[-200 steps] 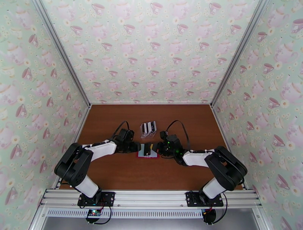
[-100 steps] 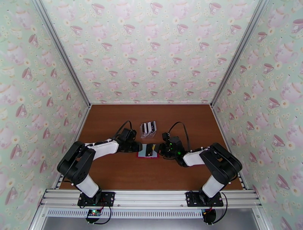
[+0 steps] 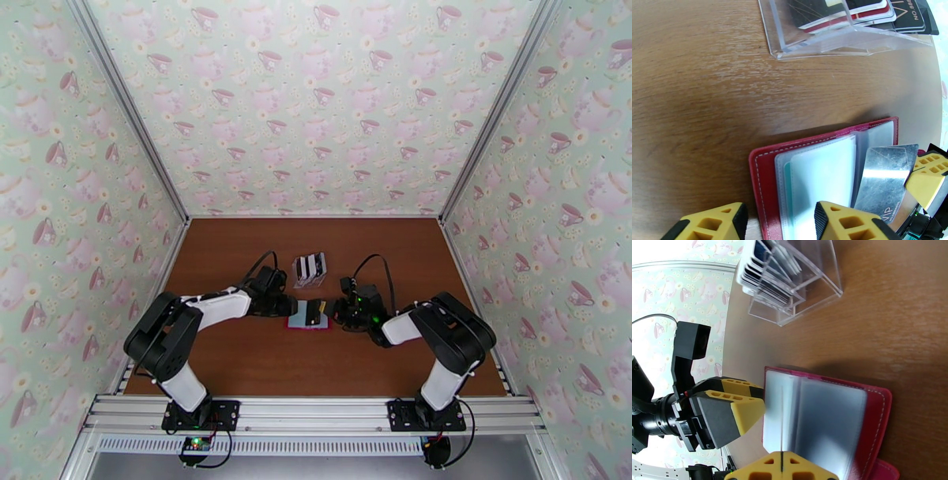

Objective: Put the credit cards into the card holder

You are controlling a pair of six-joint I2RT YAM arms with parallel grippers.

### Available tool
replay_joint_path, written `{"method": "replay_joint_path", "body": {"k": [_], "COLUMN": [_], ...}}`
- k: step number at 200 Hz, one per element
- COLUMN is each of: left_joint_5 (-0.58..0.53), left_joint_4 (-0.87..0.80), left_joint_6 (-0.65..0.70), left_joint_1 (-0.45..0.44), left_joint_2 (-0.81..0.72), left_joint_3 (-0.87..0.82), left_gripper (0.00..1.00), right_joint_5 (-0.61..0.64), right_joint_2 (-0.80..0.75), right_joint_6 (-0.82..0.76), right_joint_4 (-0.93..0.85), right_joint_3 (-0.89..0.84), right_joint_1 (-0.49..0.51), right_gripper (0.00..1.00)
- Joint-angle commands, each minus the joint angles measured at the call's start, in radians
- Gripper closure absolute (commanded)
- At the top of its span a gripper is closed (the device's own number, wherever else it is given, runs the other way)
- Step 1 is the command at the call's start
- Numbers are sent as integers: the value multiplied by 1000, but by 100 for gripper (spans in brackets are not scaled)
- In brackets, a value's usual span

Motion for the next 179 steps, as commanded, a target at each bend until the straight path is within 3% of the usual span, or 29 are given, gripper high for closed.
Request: {"method": "replay_joint_path", "body": {"k": [1,179], "left_joint_5": [-44,-55], "left_joint_4": [-38,-64], "left_joint_6": [18,7], "left_joint_1": [-17,-19], "left_joint_2": [76,117], "left_joint_3": [-5,7], "left_gripper": [49,54], "right_joint_5": [-41,-93], "right_joint_2": [33,85], "right_joint_6": [20,13], "right_joint_4": [73,93], "right_joint_3": [-17,1], "right_joint_1": [-12,-42], "right_gripper": [100,100]}}
